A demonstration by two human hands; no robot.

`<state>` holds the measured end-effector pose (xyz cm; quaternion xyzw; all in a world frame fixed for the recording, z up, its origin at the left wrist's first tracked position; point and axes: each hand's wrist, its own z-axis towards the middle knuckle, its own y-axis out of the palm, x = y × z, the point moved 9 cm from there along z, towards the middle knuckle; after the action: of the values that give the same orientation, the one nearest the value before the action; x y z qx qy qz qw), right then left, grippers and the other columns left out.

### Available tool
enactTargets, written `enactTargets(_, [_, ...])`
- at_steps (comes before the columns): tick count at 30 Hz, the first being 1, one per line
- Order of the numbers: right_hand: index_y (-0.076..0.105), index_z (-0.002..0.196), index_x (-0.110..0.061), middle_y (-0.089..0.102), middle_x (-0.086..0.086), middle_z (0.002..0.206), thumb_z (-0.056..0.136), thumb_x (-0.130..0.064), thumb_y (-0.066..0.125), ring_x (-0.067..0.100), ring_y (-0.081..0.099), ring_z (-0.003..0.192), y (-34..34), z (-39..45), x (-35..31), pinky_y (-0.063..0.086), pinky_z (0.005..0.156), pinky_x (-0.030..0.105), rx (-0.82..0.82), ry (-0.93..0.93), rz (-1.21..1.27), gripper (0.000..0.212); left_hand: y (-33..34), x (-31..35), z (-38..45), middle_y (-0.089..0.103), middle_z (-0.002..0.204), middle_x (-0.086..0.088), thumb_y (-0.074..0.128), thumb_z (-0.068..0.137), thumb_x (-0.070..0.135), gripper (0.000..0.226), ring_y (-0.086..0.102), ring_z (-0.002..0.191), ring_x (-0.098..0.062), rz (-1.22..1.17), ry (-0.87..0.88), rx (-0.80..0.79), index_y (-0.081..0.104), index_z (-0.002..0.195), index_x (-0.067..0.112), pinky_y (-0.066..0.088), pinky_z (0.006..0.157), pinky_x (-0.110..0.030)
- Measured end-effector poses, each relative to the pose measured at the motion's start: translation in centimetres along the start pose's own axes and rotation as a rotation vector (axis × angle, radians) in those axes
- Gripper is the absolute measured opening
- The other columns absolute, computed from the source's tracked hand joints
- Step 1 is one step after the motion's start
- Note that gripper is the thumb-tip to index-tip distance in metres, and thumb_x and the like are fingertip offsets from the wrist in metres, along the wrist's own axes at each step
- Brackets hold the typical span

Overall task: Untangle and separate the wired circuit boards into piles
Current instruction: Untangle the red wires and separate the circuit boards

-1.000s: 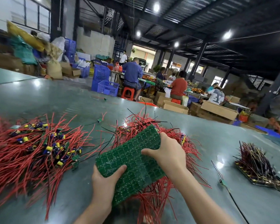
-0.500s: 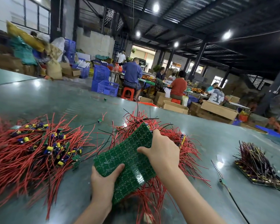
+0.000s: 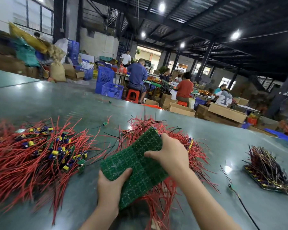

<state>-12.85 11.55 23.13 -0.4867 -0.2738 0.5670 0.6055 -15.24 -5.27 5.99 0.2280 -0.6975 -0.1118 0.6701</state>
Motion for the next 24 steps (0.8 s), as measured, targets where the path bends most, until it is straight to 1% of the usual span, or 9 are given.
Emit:
enactTargets(4, [0.063,0.103,-0.019,0.071,-0.003,0.094,0.052,-0.053,0.084,0.017,0.067,0.087,0.2,1.4,3.0,0.056,0.081,0.041,-0.211,0.088,0.433,0.065,0.7,0.0,-0.1,0.072,0.072,0.0,0.08,0.067,0.003,0.04,0.07,0.059,-0.011,-0.126,-0.096,-0.08,0.056,0.095,0.02,0.052,0.045,-0.024])
enactTargets(7, [0.066,0.093,-0.02,0.075,0.0,0.083,0.048,-0.044,0.089,0.019,0.072,0.076,1.1,1.0,4.7,0.059,0.075,0.043,-0.351,0.151,0.728,0.056,1.7,0.2,-0.3,0.074,0.074,-0.002,0.078,0.064,0.01,0.04,0.071,0.063,-0.021,-0.179,-0.159,-0.169,0.057,0.097,0.019,0.054,0.047,-0.031])
enactTargets(11, [0.062,0.094,-0.016,0.075,0.004,0.078,0.046,-0.037,0.089,0.022,0.072,0.07,2.0,0.3,6.4,0.057,0.054,0.03,-0.401,0.255,0.871,0.059,2.3,0.1,-0.6,0.074,0.08,-0.008,0.081,0.051,0.02,0.053,0.072,0.067,-0.027,-0.173,-0.195,-0.22,0.058,0.099,0.019,0.055,0.05,-0.035])
enactTargets(15, [0.054,0.123,-0.008,0.068,0.012,0.111,0.026,-0.054,0.09,0.032,0.065,0.102,0.7,1.3,7.9,0.052,0.089,0.05,-0.303,0.322,0.745,0.113,2.6,-0.2,-0.6,0.073,0.092,-0.012,0.086,0.039,0.026,0.073,0.071,0.079,-0.03,-0.114,-0.152,-0.215,0.057,0.105,0.015,0.058,0.066,-0.045])
enactTargets(17, [0.063,0.108,-0.01,0.075,0.007,0.091,0.028,-0.048,0.091,0.028,0.071,0.084,-0.2,2.2,8.4,0.058,0.076,0.046,-0.283,0.318,0.713,0.093,2.3,-0.2,-0.5,0.073,0.094,-0.011,0.087,0.041,0.025,0.071,0.071,0.082,-0.029,-0.092,-0.122,-0.182,0.057,0.105,0.017,0.058,0.072,-0.047])
enactTargets(19, [0.066,0.09,-0.014,0.073,0.001,0.068,0.041,-0.034,0.091,0.021,0.071,0.062,-2.0,3.3,8.9,0.058,0.054,0.034,-0.214,0.319,0.692,0.059,1.9,-0.5,0.0,0.074,0.087,-0.01,0.085,0.053,0.014,0.056,0.072,0.074,-0.025,-0.129,-0.115,-0.146,0.057,0.101,0.018,0.058,0.058,-0.039])
enactTargets(20, [0.065,0.085,-0.016,0.073,0.001,0.067,0.046,-0.03,0.091,0.021,0.071,0.06,-3.2,4.0,9.5,0.057,0.05,0.033,-0.147,0.331,0.668,0.048,1.6,-0.7,0.2,0.074,0.084,-0.008,0.083,0.059,0.008,0.048,0.072,0.07,-0.024,-0.158,-0.124,-0.12,0.057,0.098,0.019,0.056,0.053,-0.035])
enactTargets(22, [0.063,0.079,-0.023,0.07,0.001,0.076,0.054,-0.032,0.088,0.022,0.07,0.068,-6.3,5.3,10.9,0.059,0.061,0.039,0.05,0.355,0.553,0.037,0.9,-0.8,0.5,0.073,0.08,-0.008,0.08,0.066,0.002,0.041,0.071,0.066,-0.024,-0.207,-0.144,-0.046,0.057,0.095,0.02,0.057,0.051,-0.037])
enactTargets(24, [0.063,0.086,-0.023,0.068,0.002,0.086,0.059,-0.043,0.084,0.021,0.063,0.076,-10.2,6.1,11.3,0.057,0.067,0.04,0.296,0.331,0.322,0.04,0.4,-0.5,0.6,0.071,0.082,-0.007,0.078,0.069,0.001,0.039,0.07,0.063,-0.021,-0.234,-0.144,0.007,0.056,0.093,0.022,0.057,0.05,-0.035])
